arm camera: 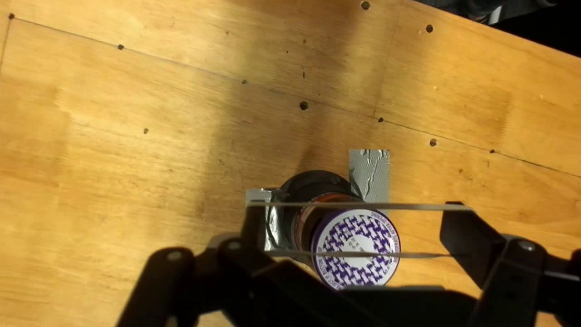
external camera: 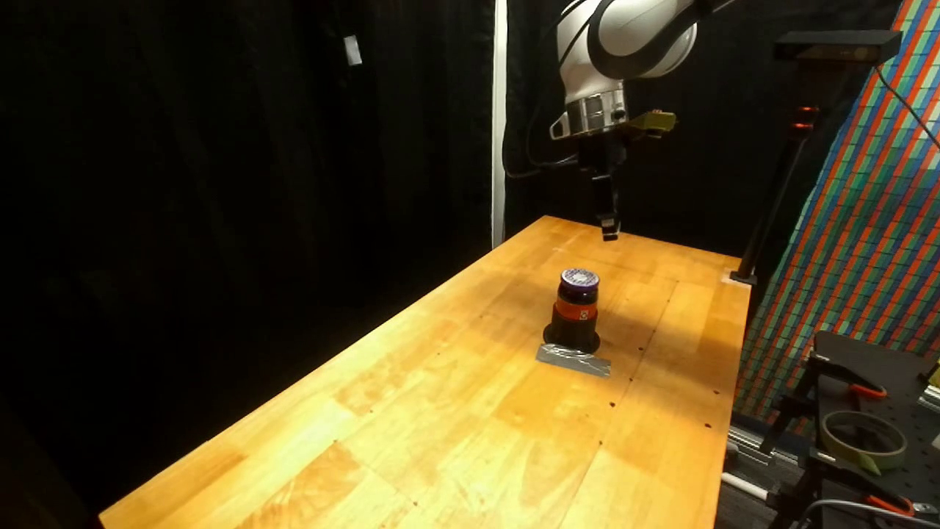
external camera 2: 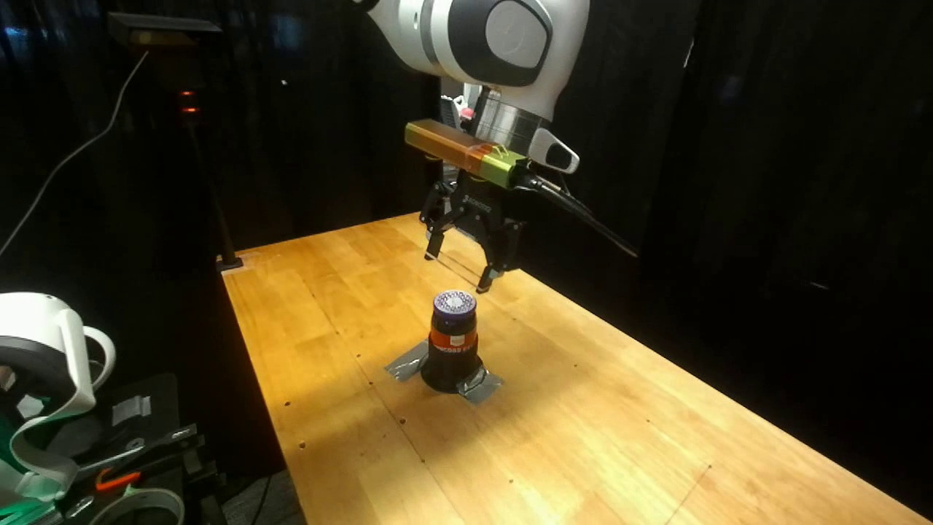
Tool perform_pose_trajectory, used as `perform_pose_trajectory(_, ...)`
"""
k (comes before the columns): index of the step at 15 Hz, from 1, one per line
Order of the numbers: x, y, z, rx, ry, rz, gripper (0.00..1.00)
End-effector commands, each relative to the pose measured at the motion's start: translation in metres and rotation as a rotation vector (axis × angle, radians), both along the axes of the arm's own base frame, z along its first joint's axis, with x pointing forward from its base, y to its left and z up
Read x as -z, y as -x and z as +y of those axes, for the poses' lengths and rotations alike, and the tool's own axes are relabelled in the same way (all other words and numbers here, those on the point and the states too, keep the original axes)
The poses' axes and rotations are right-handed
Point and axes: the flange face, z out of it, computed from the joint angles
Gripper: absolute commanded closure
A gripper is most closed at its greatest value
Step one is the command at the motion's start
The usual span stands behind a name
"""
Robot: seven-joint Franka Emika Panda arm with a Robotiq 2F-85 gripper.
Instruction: Place the rubber band over the brown cup
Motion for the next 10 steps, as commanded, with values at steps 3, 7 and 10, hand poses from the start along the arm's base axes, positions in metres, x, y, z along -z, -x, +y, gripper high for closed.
perform_pose_trajectory(3,0.029,-0.038,0.01,0.01,-0.067,0.028,0.0)
perform_pose_trajectory(7,0.06,-0.051,0.015,0.016,-0.045,0.014,0.0)
perform_pose_trajectory(10,0.076,-0.058,0.022,0.015,-0.048,-0.025,0.0)
